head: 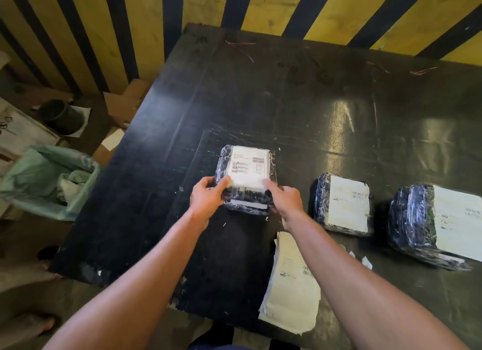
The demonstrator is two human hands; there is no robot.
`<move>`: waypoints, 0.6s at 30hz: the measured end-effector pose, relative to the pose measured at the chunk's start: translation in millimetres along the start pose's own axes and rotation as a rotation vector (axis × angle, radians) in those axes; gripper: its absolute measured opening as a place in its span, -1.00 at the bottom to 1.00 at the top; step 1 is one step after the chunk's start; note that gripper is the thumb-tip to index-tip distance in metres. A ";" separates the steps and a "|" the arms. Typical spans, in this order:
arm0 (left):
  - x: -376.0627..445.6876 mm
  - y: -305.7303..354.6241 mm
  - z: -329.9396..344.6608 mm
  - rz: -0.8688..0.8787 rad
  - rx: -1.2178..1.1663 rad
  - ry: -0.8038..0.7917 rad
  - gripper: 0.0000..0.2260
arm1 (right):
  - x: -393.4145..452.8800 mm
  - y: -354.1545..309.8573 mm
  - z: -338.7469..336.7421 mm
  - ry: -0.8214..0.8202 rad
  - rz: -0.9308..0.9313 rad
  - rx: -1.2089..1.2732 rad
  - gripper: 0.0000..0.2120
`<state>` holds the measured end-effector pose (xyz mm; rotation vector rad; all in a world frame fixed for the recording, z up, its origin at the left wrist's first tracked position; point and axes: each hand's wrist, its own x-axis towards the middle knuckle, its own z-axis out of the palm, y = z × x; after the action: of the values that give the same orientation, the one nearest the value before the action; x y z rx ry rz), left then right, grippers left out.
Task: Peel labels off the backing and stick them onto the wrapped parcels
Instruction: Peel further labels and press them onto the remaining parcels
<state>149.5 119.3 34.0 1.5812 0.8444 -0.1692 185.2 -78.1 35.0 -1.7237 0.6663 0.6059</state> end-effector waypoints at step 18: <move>-53.9 30.4 125.3 0.048 0.193 -0.378 -0.55 | -14.7 29.8 -141.1 0.224 -0.034 0.255 -0.69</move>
<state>173.4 -15.7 61.2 1.6766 0.5054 -0.5110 162.0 -219.3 57.9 -1.5718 0.8323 0.2914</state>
